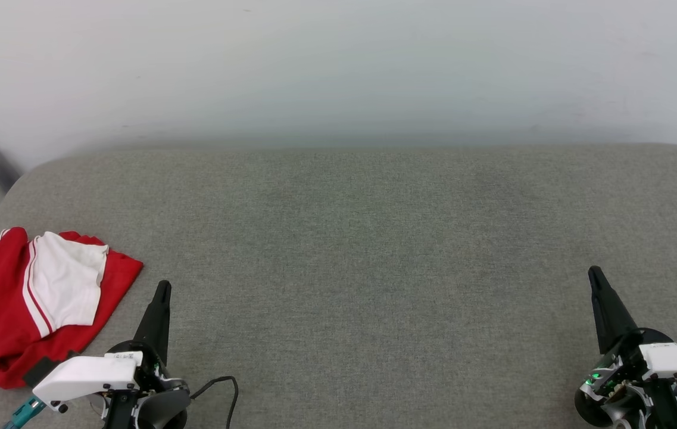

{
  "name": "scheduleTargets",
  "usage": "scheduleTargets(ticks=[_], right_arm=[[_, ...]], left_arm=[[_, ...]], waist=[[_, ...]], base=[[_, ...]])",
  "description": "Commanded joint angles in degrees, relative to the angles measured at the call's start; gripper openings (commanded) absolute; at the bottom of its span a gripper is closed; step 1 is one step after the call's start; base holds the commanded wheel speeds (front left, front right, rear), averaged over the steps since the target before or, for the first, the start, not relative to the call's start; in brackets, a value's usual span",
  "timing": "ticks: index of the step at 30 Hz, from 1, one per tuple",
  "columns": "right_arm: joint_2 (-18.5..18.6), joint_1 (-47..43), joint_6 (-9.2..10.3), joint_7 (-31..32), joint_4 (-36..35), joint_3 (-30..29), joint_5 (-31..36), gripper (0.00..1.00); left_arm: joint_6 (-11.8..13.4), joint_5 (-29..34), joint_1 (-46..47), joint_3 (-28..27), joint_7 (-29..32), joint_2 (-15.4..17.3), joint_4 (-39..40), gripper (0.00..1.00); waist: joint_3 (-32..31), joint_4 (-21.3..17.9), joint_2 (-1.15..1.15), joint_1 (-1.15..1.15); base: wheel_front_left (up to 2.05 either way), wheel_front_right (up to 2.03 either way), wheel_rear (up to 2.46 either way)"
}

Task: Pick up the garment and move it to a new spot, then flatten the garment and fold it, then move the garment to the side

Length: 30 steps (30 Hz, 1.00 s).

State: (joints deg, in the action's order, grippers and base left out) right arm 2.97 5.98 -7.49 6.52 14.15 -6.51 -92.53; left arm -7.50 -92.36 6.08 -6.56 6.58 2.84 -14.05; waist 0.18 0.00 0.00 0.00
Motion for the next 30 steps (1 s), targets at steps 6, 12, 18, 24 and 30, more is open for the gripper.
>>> scheduleTargets(ticks=[6, 12, 18, 24, 30], right_arm=[[-0.17, 0.64, 0.00, -0.06, 0.04, 0.03, 0.25, 0.00], [-0.17, 0.64, 0.00, -0.06, 0.03, 0.03, 0.25, 0.00], [-0.17, 0.64, 0.00, -0.06, 0.03, 0.03, 0.25, 0.00], [-0.17, 0.64, 0.00, -0.06, 0.03, 0.03, 0.25, 0.00], [-0.17, 0.64, 0.00, -0.06, 0.03, 0.03, 0.25, 0.00]], left_arm=[[-0.10, -0.12, 0.33, -0.08, 0.07, -0.03, 0.00, 0.00], [-0.10, -0.11, 0.33, -0.08, 0.07, -0.03, 0.01, 0.00], [-0.10, -0.11, 0.33, -0.08, 0.07, -0.03, 0.01, 0.00], [-0.10, -0.11, 0.33, -0.08, 0.07, -0.03, 0.01, 0.00], [-0.10, -0.11, 0.33, -0.08, 0.07, -0.03, 0.01, 0.00]], waist=[[0.00, 0.00, 0.00, 0.00], [0.00, 0.00, 0.00, 0.00], [0.00, 0.00, 0.00, 0.00], [0.00, 0.00, 0.00, 0.00], [0.00, 0.00, 0.00, 0.00]], base=[[0.00, 0.00, 0.00], [0.00, 0.00, 0.00], [0.00, 0.00, 0.00], [0.00, 0.00, 0.00], [0.00, 0.00, 0.00]])
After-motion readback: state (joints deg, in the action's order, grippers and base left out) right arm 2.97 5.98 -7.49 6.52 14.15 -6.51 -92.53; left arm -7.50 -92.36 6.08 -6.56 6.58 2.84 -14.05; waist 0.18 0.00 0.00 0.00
